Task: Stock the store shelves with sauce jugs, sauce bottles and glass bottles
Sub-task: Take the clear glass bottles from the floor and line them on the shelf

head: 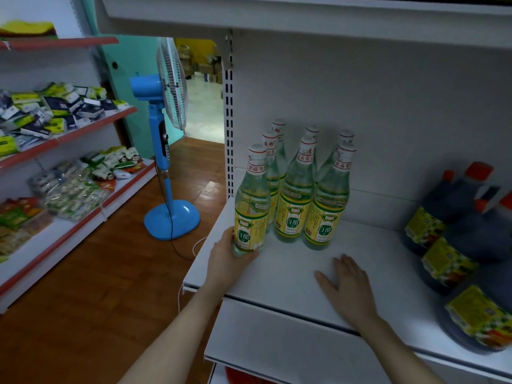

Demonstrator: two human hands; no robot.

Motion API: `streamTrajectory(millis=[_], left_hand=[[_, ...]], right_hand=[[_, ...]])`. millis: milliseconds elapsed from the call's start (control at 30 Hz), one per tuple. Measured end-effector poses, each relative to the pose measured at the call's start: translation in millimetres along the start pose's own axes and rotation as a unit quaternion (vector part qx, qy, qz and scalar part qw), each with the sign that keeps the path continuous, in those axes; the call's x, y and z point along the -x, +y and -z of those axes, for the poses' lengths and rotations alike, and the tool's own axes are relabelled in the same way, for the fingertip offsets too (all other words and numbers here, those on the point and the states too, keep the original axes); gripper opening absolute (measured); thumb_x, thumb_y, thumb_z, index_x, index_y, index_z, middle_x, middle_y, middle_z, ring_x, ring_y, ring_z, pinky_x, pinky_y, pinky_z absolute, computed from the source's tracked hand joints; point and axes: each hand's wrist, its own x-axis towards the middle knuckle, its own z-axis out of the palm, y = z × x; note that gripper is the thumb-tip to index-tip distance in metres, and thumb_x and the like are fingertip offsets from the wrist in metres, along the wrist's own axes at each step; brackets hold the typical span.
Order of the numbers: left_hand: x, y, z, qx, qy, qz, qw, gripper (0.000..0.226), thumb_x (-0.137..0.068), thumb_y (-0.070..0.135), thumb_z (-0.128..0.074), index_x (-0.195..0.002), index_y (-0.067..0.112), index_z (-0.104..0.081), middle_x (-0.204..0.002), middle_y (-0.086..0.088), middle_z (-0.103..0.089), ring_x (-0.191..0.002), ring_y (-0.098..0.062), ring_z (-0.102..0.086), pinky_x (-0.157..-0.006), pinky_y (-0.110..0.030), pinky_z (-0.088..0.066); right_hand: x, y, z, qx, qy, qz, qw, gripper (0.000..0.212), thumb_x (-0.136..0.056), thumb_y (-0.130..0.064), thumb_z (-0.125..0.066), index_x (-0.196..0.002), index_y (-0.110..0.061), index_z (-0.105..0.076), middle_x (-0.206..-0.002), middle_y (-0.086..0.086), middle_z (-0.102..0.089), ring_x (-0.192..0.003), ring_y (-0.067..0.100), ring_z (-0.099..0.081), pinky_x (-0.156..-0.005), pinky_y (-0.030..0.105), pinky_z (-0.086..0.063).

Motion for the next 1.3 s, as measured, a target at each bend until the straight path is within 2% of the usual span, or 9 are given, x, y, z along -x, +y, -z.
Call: streamTrajectory(millis=[367,567,667,733,800,933,1000,1133,1300], left_hand=[[2,-2,-4,-0.017,0.025,-0.001,1.000,0.060,-0.072,0.031,-0.077,-0.125,0.019,-0.049,-0.119,0.000,-0.063,-0.107,-0.017,-0.058,-0.084,-0.024,-0.042],[4,1,-8,-0.058,0.034,0.017,0.998,0.063,-0.073,0.036,-0.074,-0.127,0.022,-0.045,-0.123,0.000,-0.061,-0.113,-0.023,-0.055,-0.093,-0.034,-0.044],[7,4,-10,-0.094,0.046,0.027,0.994,0.071,-0.076,0.042,-0.071,-0.135,0.018,-0.039,-0.132,-0.002,-0.055,-0.123,-0.025,-0.049,-0.108,-0.045,-0.033],[16,5,-10,-0.139,0.054,0.059,0.987,0.082,-0.079,0.048,-0.065,-0.143,0.011,-0.028,-0.146,-0.006,-0.040,-0.135,-0.024,-0.034,-0.116,-0.041,-0.019],[33,6,-10,-0.167,0.082,0.067,0.980,0.082,-0.082,0.048,-0.061,-0.144,0.008,-0.025,-0.151,-0.008,-0.031,-0.139,-0.023,-0.027,-0.115,-0.037,-0.013],[90,1,-3,-0.185,0.178,0.061,0.965,0.071,-0.084,0.041,-0.062,-0.141,0.011,-0.033,-0.146,-0.008,-0.038,-0.135,-0.025,-0.033,-0.112,-0.041,-0.023],[123,-10,0,-0.202,0.202,0.082,0.955,0.069,-0.085,0.041,-0.061,-0.141,0.014,-0.032,-0.146,-0.007,-0.038,-0.136,-0.023,-0.034,-0.112,-0.043,-0.022],[192,-42,-3,-0.253,0.194,0.221,0.922,0.077,-0.085,0.049,-0.056,-0.146,0.016,-0.022,-0.154,-0.005,-0.022,-0.143,-0.018,-0.017,-0.116,-0.037,-0.013],[273,-73,1,-0.263,0.168,0.310,0.898,0.082,-0.086,0.051,-0.054,-0.147,0.012,-0.016,-0.156,-0.006,-0.016,-0.145,-0.017,-0.010,-0.117,-0.037,-0.008]], right_hand=[[1,0,-1,-0.016,-0.002,-0.001,1.000,0.066,-0.092,-0.051,-0.040,-0.142,-0.008,-0.030,-0.154,0.011,-0.020,-0.143,0.021,-0.014,-0.116,0.036,-0.011],[-1,2,-2,-0.017,-0.007,0.002,1.000,0.066,-0.093,-0.051,-0.038,-0.143,-0.008,-0.027,-0.155,0.011,-0.018,-0.144,0.021,-0.012,-0.116,0.036,-0.009],[-2,4,-2,-0.023,-0.021,0.006,1.000,0.067,-0.093,-0.051,-0.036,-0.144,-0.009,-0.026,-0.155,0.011,-0.016,-0.144,0.021,-0.010,-0.117,0.037,-0.008],[-3,5,-1,-0.027,-0.027,0.013,0.999,0.067,-0.092,-0.051,-0.037,-0.143,-0.009,-0.026,-0.155,0.013,-0.015,-0.144,0.022,-0.010,-0.117,0.038,-0.008],[-3,6,3,-0.038,-0.036,0.026,0.998,0.067,-0.092,-0.051,-0.039,-0.143,-0.009,-0.027,-0.155,0.014,-0.015,-0.144,0.023,-0.010,-0.117,0.039,-0.009],[5,-1,17,-0.093,-0.047,0.120,0.987,0.064,-0.090,-0.041,-0.050,-0.141,-0.005,-0.033,-0.153,0.014,-0.021,-0.143,0.022,-0.013,-0.117,0.039,-0.008],[16,-14,24,-0.147,-0.059,0.190,0.969,0.060,-0.089,-0.033,-0.056,-0.138,-0.003,-0.038,-0.151,0.014,-0.026,-0.142,0.022,-0.017,-0.117,0.038,-0.012],[49,-48,23,-0.182,-0.130,0.318,0.922,0.060,-0.089,-0.034,-0.055,-0.140,-0.009,-0.036,-0.153,0.004,-0.024,-0.143,0.014,-0.015,-0.117,0.030,-0.012],[99,-77,-12,-0.152,-0.192,0.442,0.863,0.062,-0.089,-0.038,-0.056,-0.141,-0.010,-0.035,-0.153,0.005,-0.025,-0.143,0.017,-0.017,-0.115,0.029,-0.013]])
